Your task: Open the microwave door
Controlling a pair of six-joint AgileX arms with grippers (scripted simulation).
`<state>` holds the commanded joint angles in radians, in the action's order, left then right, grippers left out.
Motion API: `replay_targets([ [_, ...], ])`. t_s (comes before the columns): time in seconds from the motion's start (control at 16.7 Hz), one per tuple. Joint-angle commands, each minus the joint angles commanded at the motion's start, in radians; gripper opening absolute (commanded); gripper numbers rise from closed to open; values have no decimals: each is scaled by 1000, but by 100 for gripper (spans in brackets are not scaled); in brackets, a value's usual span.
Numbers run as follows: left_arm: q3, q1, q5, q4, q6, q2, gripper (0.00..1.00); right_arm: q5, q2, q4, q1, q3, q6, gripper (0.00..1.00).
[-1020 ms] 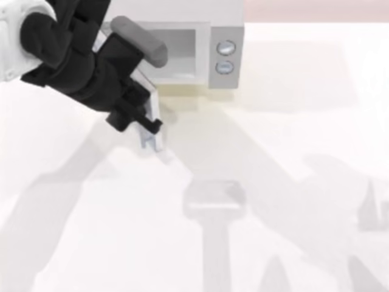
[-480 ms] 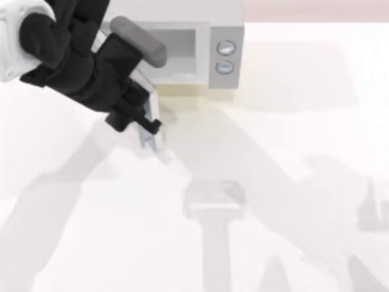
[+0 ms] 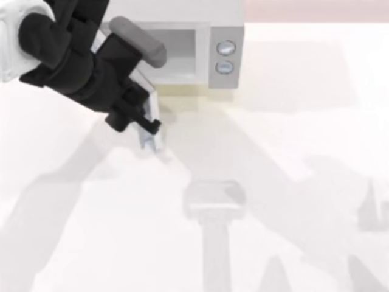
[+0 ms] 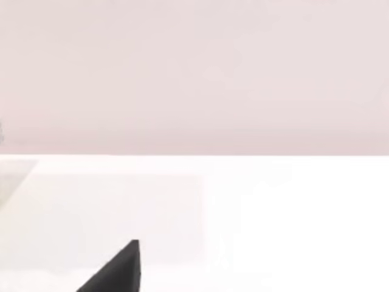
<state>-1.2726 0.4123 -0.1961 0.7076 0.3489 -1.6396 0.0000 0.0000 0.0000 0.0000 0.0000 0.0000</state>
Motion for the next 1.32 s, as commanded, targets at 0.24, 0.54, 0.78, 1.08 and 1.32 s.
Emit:
replay_targets([
  [0.24,0,0,0,0,0,0,0,0,0,0,0,0,0,100],
  [0.54,5,-18,-30,14,53,9,0,0,0,0,0,0,0,100],
  [0.78,20,-63,-76,40,150,22,0,0,0,0,0,0,0,100],
  [1.08,23,-73,-87,45,173,27,0,0,0,0,0,0,0,100],
  [1.32,23,-73,-87,45,173,27,0,0,0,0,0,0,0,100],
])
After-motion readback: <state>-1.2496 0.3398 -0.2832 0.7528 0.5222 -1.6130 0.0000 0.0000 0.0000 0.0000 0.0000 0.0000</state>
